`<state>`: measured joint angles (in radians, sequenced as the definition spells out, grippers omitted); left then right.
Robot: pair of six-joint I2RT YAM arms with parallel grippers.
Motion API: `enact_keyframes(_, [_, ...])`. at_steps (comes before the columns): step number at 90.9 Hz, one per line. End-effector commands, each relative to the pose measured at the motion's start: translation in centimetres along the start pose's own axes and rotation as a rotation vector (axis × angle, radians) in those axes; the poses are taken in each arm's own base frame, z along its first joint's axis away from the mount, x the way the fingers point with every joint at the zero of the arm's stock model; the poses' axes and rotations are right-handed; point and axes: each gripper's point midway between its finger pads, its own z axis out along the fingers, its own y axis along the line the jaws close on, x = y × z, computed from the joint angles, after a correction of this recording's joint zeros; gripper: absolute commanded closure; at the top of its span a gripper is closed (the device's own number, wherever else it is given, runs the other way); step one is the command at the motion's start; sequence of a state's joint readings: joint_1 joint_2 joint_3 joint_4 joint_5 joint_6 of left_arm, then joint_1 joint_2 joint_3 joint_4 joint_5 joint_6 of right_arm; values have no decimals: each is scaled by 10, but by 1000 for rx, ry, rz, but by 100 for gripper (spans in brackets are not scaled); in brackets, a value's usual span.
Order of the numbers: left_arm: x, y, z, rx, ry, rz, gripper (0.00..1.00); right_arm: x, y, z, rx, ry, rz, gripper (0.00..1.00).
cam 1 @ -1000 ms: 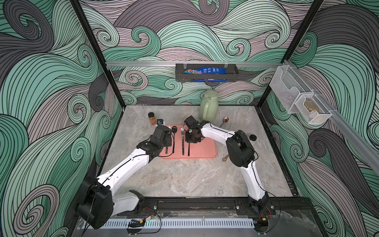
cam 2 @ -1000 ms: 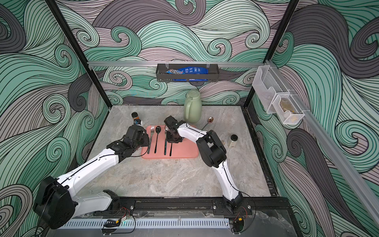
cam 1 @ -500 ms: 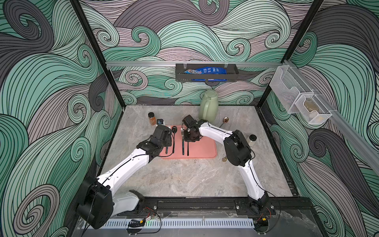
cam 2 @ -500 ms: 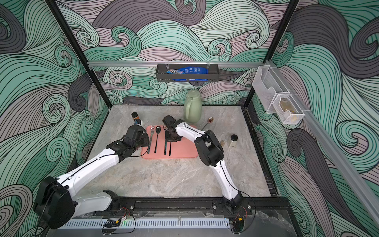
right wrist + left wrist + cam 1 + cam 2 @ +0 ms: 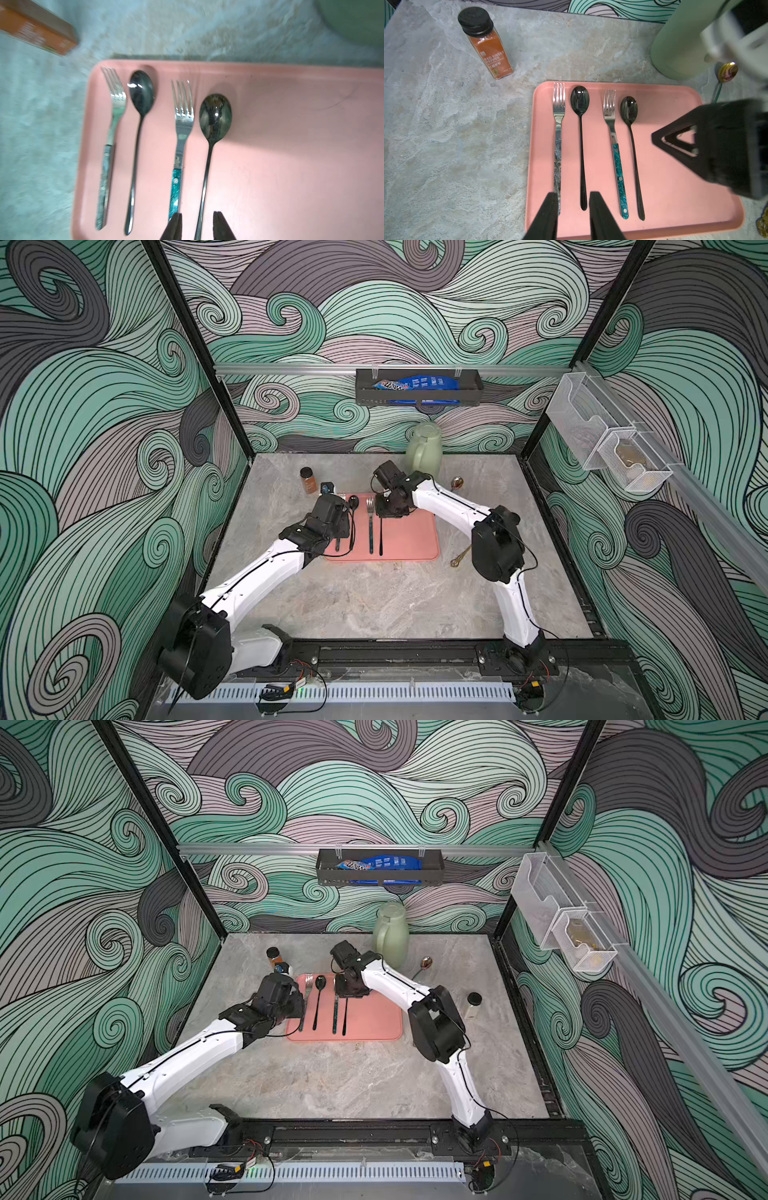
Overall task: Set the spoon and fork side by side
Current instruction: Place the spoon on the tray, then pick up the fork at the center of the board.
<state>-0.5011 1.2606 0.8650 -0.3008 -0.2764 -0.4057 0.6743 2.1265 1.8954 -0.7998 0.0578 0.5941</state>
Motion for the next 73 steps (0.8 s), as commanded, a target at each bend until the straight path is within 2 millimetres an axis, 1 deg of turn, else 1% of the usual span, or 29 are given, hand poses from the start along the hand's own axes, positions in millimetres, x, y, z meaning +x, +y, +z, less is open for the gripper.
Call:
enact_keyframes(1, [-7, -18, -10, 65, 1, -2, 70, -15, -1, -58, -29, -85, -13, 67])
enact_keyframes(9, [-11, -33, -20, 95, -1, 19, 69, -14, -8, -87, -53, -121, -5, 66])
enact_keyframes(15, [-16, -50, -31, 126, -16, 45, 69, -11, -18, -105, -64, -144, 12, 65])
enact_keyframes(21, [-18, -71, -40, 156, -29, 86, 68, -6, -31, -124, -70, -167, 30, 65])
enact_keyframes(25, [-20, -87, -47, 185, -40, 116, 68, -1, -44, -132, -66, -174, 47, 65])
enact_keyframes(30, [-18, -109, -52, 222, -38, 152, 68, 5, -60, -146, -67, -193, 71, 65])
enact_keyframes(33, [-18, -121, -54, 242, -36, 167, 68, 9, -74, -150, -60, -197, 95, 65])
enact_keyframes(39, [-15, -149, -56, 278, -27, 214, 67, 14, -101, -167, -55, -239, 141, 65])
enact_keyframes(41, [-15, -158, -57, 288, -26, 229, 67, 17, -110, -168, -46, -245, 151, 64])
enact_keyframes(43, [-9, -168, -51, 288, -6, 254, 67, 19, -117, -174, -46, -264, 158, 64])
enact_keyframes(45, [-7, -178, -51, 298, -1, 273, 67, 20, -126, -178, -42, -282, 168, 64])
enact_keyframes(48, [1, -192, -46, 303, 20, 312, 68, 24, -138, -183, -39, -301, 180, 63])
enact_keyframes(55, [10, -230, -47, 344, 38, 384, 68, 30, -165, -198, -40, -350, 216, 61])
enact_keyframes(59, [19, -250, -45, 364, 48, 432, 69, 33, -179, -204, -37, -364, 232, 60])
enact_keyframes(62, [23, -261, -43, 364, 47, 464, 69, 35, -190, -207, -24, -369, 245, 60])
enact_keyframes(66, [30, -273, -35, 360, 54, 497, 69, 37, -203, -209, 0, -370, 259, 60])
enact_keyframes(73, [33, -297, -25, 393, 52, 529, 68, 42, -221, -210, 25, -367, 289, 60])
